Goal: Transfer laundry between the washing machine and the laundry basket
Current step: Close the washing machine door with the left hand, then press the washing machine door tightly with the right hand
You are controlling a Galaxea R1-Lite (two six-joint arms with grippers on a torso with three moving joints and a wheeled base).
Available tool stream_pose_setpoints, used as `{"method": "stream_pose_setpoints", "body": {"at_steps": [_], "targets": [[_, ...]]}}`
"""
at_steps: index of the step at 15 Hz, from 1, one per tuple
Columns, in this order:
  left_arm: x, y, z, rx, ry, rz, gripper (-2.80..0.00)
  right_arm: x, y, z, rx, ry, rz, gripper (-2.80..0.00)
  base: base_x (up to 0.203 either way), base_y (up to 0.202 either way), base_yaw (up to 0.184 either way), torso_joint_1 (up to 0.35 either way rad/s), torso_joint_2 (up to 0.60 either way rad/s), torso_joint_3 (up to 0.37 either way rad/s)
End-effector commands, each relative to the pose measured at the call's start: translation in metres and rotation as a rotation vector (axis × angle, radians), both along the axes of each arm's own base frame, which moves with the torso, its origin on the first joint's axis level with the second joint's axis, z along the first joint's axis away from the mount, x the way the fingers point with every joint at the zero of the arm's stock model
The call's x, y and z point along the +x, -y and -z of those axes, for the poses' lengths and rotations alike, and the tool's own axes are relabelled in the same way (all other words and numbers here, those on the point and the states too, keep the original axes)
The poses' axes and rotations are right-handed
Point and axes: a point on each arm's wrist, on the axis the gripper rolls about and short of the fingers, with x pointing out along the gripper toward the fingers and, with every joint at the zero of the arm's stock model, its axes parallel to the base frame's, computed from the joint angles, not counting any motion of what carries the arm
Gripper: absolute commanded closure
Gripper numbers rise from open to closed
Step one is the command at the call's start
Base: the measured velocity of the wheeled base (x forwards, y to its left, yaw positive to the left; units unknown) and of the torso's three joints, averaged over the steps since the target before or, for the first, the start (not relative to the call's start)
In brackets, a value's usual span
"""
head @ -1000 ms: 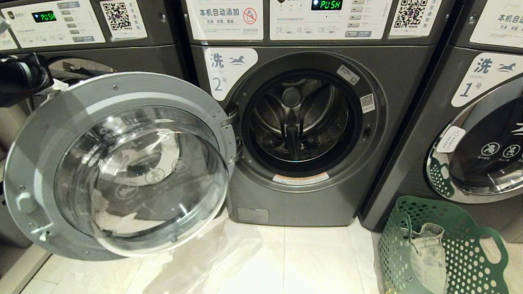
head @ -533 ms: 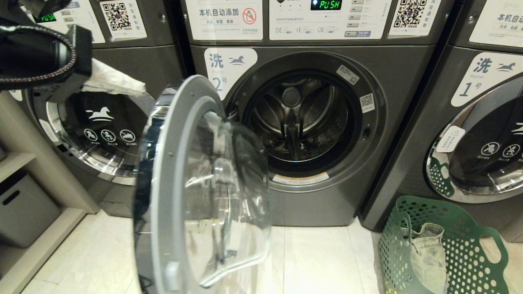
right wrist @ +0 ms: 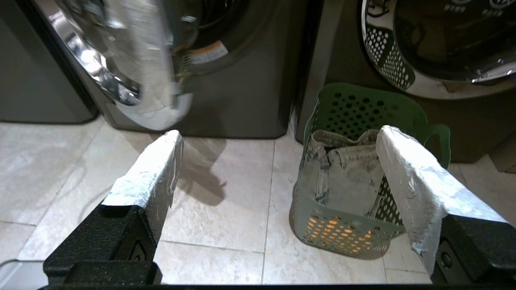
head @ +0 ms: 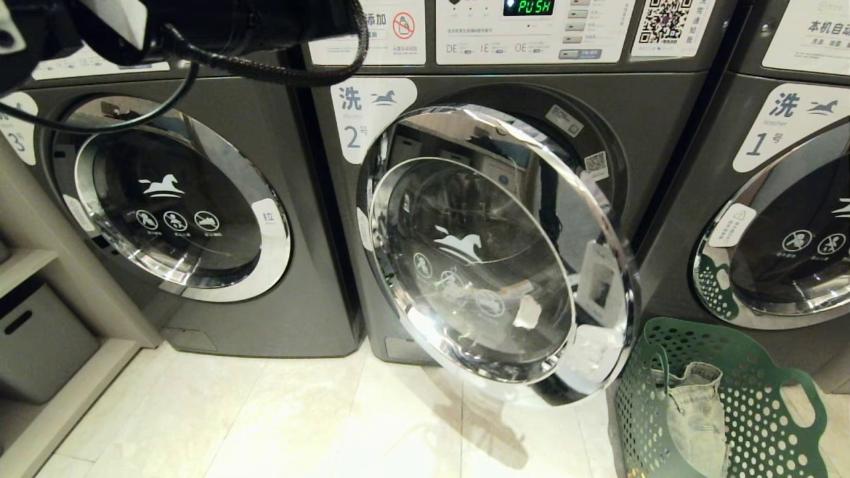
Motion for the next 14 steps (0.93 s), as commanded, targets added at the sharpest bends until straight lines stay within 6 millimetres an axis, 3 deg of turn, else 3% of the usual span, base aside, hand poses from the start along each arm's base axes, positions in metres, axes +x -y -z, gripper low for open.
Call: {"method": "stream_pose_setpoints", "body": {"at_steps": [1,3,5,7,11,14], "targets": [[-0.009,-0.017,-0.003,-0.040,0.010,-0.196,0.00,0.008,0.000,-0.032,0.008,-0.024,-0.011,-2.80,0.000,0.000,0.000,0.000,0.00,0.000],[-0.036,-0.041,0.000,-0.014,-0.016,-0.246,0.00,0.042,-0.002,-0.080,0.061,-0.125,-0.075,-2.80,0.000,0.000,0.000,0.000,0.00,0.000],[-0.068,-0.067,0.002,-0.011,-0.020,-0.276,0.00,0.105,-0.005,-0.109,0.120,-0.273,-0.178,-2.80,0.000,0.000,0.000,0.000,0.00,0.000],[-0.105,-0.098,0.004,-0.018,-0.016,-0.304,0.00,0.182,-0.007,-0.113,0.156,-0.363,-0.236,-2.80,0.000,0.000,0.000,0.000,0.00,0.000],[-0.185,-0.161,0.031,0.023,-0.075,-0.406,0.00,0.322,-0.007,-0.092,0.155,-0.320,-0.185,-2.80,0.000,0.000,0.000,0.000,0.00,0.000],[-0.246,-0.206,0.062,0.159,-0.177,-0.456,0.00,0.388,-0.004,-0.097,0.133,-0.155,-0.074,-2.80,0.000,0.000,0.000,0.000,0.00,0.000]]}}
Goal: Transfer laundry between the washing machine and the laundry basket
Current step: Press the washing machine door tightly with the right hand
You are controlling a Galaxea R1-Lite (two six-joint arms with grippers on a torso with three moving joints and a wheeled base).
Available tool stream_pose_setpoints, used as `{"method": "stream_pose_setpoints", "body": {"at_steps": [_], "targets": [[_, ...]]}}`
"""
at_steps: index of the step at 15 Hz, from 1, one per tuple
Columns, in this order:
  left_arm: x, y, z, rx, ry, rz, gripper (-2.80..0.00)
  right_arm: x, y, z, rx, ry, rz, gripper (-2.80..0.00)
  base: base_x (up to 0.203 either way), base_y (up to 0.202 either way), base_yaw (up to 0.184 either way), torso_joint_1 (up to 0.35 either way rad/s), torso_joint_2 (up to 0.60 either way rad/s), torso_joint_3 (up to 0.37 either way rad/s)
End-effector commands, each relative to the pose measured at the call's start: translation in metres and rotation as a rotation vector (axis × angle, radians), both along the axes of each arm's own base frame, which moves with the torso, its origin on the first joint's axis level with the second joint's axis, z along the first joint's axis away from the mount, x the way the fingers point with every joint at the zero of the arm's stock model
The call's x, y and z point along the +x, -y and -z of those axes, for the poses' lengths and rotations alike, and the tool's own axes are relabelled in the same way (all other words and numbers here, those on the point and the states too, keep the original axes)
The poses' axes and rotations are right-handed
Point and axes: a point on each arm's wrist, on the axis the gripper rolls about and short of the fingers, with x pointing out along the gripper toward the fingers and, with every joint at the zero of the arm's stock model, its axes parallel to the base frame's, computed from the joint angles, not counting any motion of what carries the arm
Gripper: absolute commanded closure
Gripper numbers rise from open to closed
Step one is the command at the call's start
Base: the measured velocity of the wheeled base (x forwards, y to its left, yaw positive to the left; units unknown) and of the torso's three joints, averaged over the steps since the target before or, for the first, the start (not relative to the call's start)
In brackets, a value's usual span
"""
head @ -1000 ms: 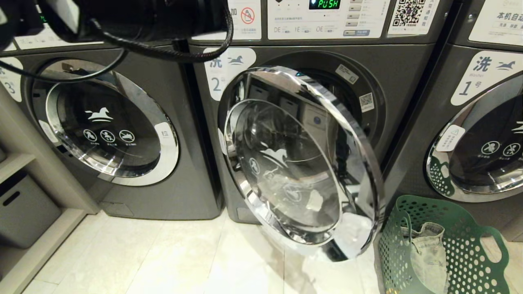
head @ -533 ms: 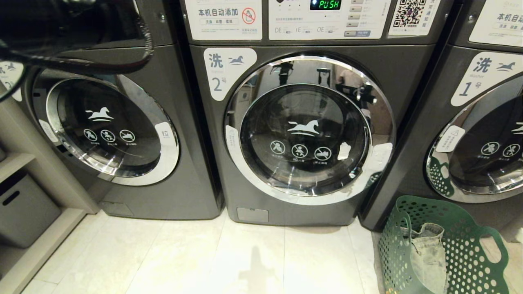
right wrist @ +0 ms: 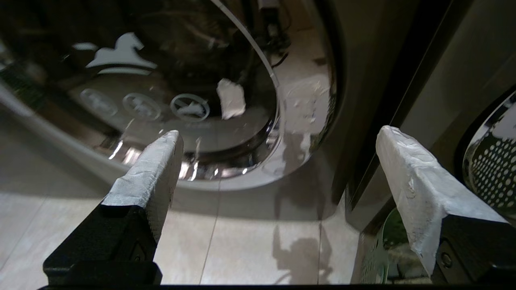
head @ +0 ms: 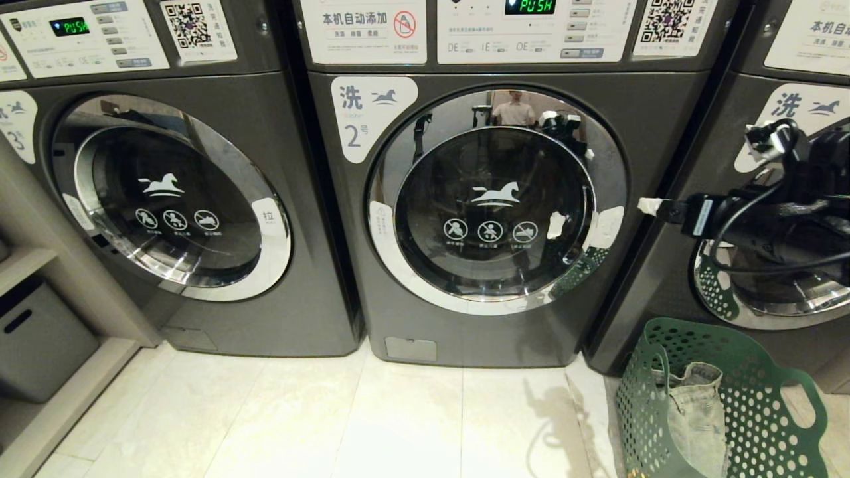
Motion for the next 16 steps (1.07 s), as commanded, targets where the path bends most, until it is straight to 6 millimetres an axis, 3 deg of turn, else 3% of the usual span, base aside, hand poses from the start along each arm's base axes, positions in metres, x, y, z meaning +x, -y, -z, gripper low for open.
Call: {"method": "stream_pose_setpoints", "body": {"at_steps": [1,3,5,13,16], "targets": [[-0.055,-0.039,0.017,0.029,-0.013,-0.037,0.00,0.047,0.000,0.037,-0.005,-0.052,0.025,-2.80,0.000,0.000,0.000,0.000,0.00,0.000],[-0.087,-0.056,0.031,0.100,-0.031,-0.076,0.00,0.060,0.002,0.047,-0.045,-0.019,0.076,-2.80,0.000,0.000,0.000,0.000,0.00,0.000],[-0.101,-0.064,0.043,0.130,-0.045,-0.085,0.00,0.064,0.002,0.053,-0.052,-0.015,0.084,-2.80,0.000,0.000,0.000,0.000,0.00,0.000],[-0.104,-0.065,0.066,0.155,-0.078,-0.083,0.00,0.076,0.006,0.061,-0.066,0.019,0.126,-2.80,0.000,0.000,0.000,0.000,0.00,0.000],[-0.105,-0.066,0.072,0.155,-0.080,-0.079,0.00,0.072,0.006,0.057,-0.066,0.037,0.134,-2.80,0.000,0.000,0.000,0.000,0.00,0.000]]}}
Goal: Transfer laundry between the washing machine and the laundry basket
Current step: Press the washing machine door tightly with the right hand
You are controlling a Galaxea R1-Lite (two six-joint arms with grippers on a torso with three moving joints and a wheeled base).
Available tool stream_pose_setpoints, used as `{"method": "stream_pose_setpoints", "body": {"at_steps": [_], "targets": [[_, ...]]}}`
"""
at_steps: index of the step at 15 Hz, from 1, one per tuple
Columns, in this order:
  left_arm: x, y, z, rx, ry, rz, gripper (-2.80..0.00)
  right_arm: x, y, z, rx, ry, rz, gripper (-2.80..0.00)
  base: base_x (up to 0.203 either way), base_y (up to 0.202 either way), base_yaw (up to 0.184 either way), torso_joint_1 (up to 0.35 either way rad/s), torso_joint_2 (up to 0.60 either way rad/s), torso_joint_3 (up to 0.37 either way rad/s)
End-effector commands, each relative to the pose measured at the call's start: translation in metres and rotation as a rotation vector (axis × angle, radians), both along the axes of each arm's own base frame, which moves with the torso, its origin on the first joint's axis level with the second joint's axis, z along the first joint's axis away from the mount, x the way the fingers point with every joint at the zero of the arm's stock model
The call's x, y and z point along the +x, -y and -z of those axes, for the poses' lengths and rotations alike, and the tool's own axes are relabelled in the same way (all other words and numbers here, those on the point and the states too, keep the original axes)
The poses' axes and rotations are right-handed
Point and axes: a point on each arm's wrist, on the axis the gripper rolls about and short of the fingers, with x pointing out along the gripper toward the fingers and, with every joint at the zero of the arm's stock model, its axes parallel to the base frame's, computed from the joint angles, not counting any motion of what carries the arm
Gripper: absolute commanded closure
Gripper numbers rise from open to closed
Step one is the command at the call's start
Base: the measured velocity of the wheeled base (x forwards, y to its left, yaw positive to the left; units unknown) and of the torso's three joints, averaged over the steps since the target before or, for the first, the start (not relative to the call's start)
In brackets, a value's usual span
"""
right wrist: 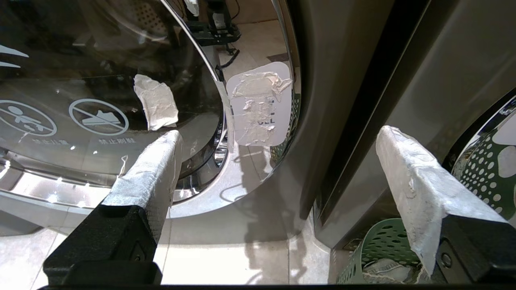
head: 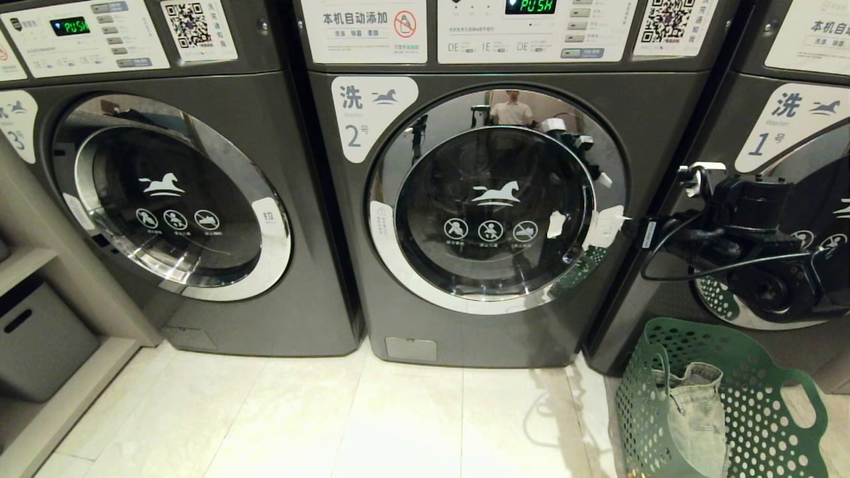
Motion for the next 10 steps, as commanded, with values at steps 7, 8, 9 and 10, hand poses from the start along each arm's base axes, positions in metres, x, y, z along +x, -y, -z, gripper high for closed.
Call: {"method": "stream_pose_setpoints", "body": {"at_steps": [7,8,9,10], "targets": [[-0.007,0.004,0.009,0.004,-0.015,-0.054,0.00,0.009,0.002,0.008,-0.013,0.025,0.005,0.00,0.000,0.000,0.000,0.000,0.00,0.000],[-0.008,0.004,0.010,0.005,-0.022,-0.046,0.00,0.013,0.003,0.012,-0.022,0.024,0.007,0.00,0.000,0.000,0.000,0.000,0.00,0.000],[-0.011,0.006,0.011,0.003,-0.025,-0.046,0.00,0.019,0.004,0.017,-0.027,0.025,0.009,0.00,0.000,0.000,0.000,0.000,0.00,0.000],[-0.013,0.007,0.012,0.000,-0.024,-0.045,0.00,0.025,0.005,0.021,-0.028,0.027,0.012,0.00,0.000,0.000,0.000,0.000,0.00,0.000]]}}
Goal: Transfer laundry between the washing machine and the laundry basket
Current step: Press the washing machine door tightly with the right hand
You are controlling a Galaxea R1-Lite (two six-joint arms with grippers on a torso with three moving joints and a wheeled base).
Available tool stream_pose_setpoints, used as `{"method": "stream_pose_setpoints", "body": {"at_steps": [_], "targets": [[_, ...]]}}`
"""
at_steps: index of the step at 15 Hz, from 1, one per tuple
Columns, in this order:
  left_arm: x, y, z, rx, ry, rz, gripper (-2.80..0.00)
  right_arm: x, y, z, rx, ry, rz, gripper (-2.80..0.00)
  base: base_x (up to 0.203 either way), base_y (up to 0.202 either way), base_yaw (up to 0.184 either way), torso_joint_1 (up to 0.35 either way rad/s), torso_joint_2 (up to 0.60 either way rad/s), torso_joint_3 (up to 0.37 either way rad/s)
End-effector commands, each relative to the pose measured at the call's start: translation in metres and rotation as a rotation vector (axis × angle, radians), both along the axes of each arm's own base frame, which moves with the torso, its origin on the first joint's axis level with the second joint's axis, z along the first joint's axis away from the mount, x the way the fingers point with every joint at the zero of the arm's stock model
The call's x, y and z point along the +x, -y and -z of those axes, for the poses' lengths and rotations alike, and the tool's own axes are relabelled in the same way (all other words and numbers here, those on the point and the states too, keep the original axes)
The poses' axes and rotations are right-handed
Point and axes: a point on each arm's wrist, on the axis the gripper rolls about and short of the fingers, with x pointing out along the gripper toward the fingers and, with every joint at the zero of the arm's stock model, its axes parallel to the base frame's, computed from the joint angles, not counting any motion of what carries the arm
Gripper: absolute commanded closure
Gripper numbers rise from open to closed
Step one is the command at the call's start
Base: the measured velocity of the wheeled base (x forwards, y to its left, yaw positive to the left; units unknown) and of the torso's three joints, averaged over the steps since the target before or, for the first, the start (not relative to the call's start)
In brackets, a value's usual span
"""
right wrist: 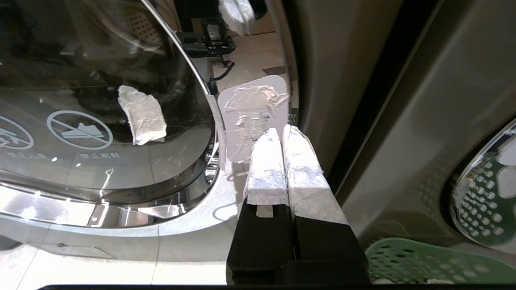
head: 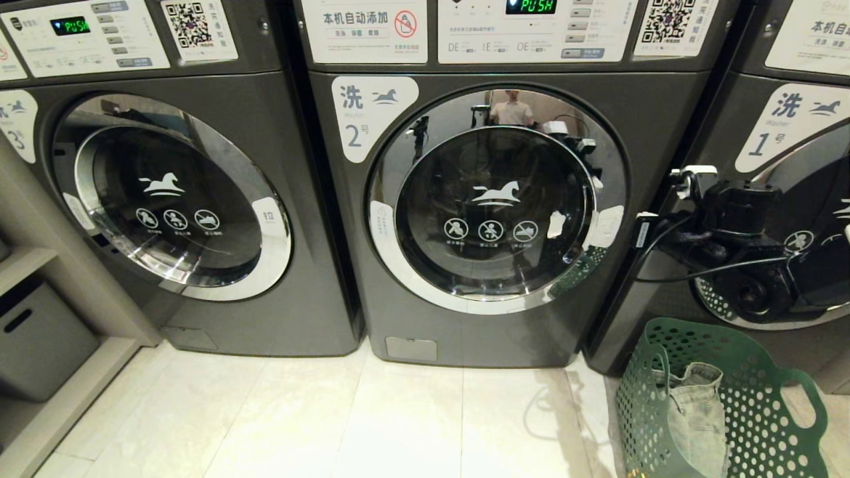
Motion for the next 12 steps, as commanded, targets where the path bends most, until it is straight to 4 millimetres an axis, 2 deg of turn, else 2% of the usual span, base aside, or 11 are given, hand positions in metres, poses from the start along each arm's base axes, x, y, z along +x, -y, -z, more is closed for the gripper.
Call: {"method": "stream_pose_setpoints", "body": {"at_steps": [1,6,10,12], "targets": [[-0.005,0.003,0.001,-0.002,0.003,-0.027,0.00,0.013,0.002,0.012,0.000,-0.010,0.004,0.00,0.000,0.000,0.000,0.000,0.00,0.000],[-0.022,0.015,0.009,-0.017,0.008,-0.060,0.00,0.045,0.010,0.016,0.003,0.047,0.032,0.00,0.000,0.000,0.000,0.000,0.00,0.000],[-0.031,0.023,0.011,-0.024,0.015,-0.068,0.00,0.051,0.010,0.023,0.010,0.041,0.023,0.00,0.000,0.000,0.000,0.000,0.00,0.000],[-0.034,0.028,0.012,-0.028,0.010,-0.061,0.00,0.053,0.009,0.020,0.013,0.056,0.015,0.00,0.000,0.000,0.000,0.000,0.00,0.000]]}}
